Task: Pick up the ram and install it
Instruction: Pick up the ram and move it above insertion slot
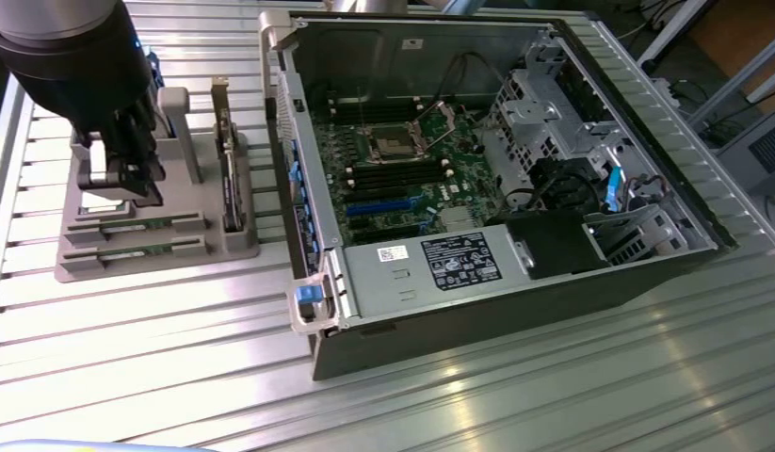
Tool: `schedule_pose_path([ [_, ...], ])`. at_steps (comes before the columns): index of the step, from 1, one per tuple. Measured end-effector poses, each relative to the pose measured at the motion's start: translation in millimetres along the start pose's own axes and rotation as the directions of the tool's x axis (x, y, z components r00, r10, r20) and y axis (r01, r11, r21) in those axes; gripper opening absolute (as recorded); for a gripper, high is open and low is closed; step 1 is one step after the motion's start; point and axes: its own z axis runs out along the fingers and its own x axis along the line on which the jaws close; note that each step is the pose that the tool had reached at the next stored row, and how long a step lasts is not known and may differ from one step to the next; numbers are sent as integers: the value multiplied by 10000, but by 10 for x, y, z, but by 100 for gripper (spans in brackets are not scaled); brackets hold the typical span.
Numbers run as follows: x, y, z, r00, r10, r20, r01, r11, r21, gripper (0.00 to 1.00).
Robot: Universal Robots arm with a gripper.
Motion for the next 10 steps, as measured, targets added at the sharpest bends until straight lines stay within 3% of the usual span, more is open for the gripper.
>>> schedule_pose_path([
  [10, -1, 8, 65, 10000, 0, 0, 0, 10000, 0, 36],
])
